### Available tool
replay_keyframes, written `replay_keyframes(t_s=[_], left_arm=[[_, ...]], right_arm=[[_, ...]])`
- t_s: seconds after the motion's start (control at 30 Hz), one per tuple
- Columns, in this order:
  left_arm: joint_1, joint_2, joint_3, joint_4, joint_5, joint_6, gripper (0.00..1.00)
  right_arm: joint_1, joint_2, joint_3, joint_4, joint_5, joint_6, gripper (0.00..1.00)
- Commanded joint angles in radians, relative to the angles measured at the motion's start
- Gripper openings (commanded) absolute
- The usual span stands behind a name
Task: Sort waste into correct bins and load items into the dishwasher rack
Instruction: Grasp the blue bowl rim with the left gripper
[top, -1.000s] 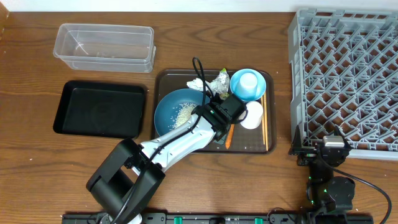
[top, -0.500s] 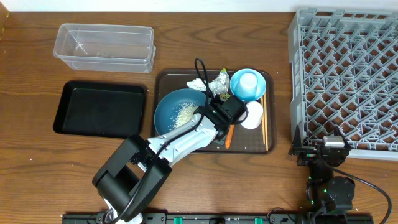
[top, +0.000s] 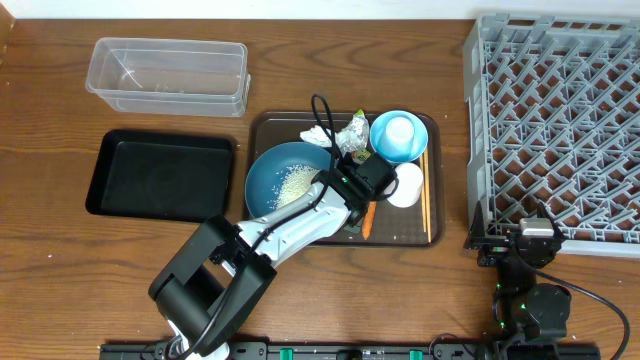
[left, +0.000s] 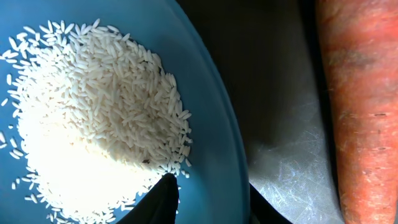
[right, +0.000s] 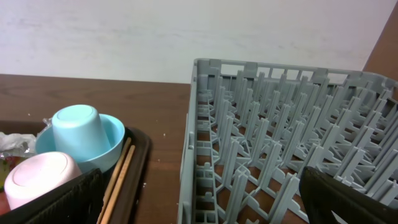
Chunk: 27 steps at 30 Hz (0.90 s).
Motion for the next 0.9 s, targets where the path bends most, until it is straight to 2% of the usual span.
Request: replay_keyframes(t_s=[0.0,0.2,0.53,0.87], left_arm=[[0.002,0.005,0.020,0.000,-0.020,-0.061,0.27],[0.002,0.005,0.020,0.000,-0.020,-0.086,0.06],[0.002,-0.014,0.020,-0.007,-0.020,-0.086,0.06],[0.003,-0.141,0.020,-0.024,-0.021,-0.084,0.06]], right_arm=[[-0.005,-0.005,-0.002,-0.003,0.003,0.010,0.99],[-0.005,-0.005,-0.002,-0.003,0.003,0.010,0.99],[-0.005,-0.005,-0.002,-0.003,0.003,0.010,0.99],[-0.005,-0.005,-0.002,-0.003,0.003,0.010,0.99]])
